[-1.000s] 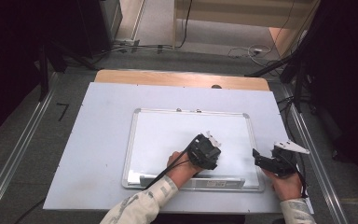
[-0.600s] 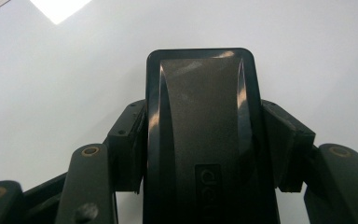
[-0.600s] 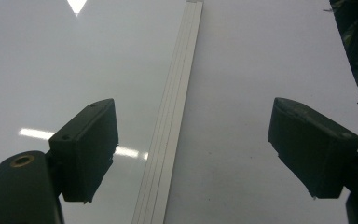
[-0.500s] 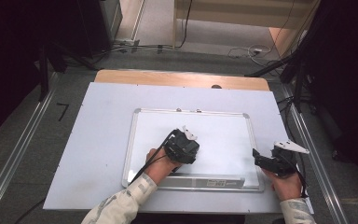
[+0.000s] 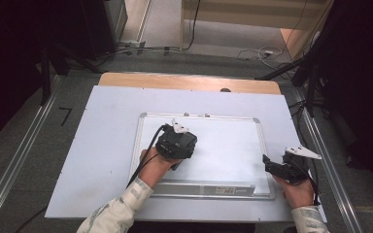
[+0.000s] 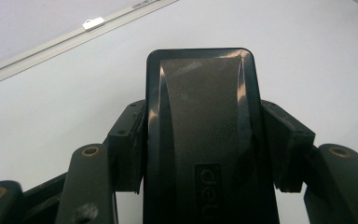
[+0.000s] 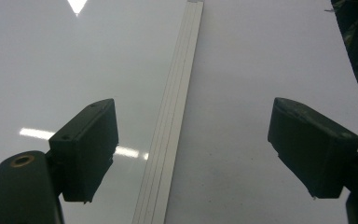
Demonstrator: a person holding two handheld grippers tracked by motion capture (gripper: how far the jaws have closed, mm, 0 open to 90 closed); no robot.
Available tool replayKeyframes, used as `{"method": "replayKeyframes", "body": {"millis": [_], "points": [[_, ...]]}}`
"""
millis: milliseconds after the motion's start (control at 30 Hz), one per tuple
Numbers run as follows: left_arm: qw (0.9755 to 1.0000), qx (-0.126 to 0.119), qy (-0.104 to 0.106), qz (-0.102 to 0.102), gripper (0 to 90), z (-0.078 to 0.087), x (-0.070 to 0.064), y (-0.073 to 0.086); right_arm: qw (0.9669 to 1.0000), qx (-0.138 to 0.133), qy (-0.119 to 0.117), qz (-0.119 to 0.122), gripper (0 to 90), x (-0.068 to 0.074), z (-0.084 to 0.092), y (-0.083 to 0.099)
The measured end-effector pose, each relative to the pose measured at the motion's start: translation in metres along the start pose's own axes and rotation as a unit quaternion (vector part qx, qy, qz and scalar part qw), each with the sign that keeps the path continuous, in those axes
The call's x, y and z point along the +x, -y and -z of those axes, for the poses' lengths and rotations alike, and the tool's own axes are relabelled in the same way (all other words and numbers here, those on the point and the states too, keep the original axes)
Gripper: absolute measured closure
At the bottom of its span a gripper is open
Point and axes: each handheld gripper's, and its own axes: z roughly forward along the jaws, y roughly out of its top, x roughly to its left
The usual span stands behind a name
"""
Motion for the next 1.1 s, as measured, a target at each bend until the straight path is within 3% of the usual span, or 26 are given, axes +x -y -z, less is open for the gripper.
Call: {"method": "replayKeyframes", "body": {"millis": [467, 667, 967, 1100], "points": [[0.9984, -0.009, -0.03, 0.046, 40.7, 0.011, 0.024, 0.006, 1.0, -0.001, 0.002, 0.0, 14.7, 0.0, 0.001, 0.001], [0.9977, -0.012, -0.038, 0.054, 40.7, 0.014, 0.032, 0.006, 1.0, 0.0, 0.003, -0.002, 14.7, -0.001, 0.002, 0.001], [0.995, -0.021, -0.053, 0.081, 40.6, 0.017, 0.044, 0.005, 1.0, -0.001, 0.002, 0.0, 14.7, 0.0, 0.001, 0.001], [0.9922, -0.024, -0.07, 0.101, 40.6, 0.016, 0.052, 0.003, 1.0, -0.001, 0.002, 0.0, 14.7, -0.001, 0.001, 0.001]]}}
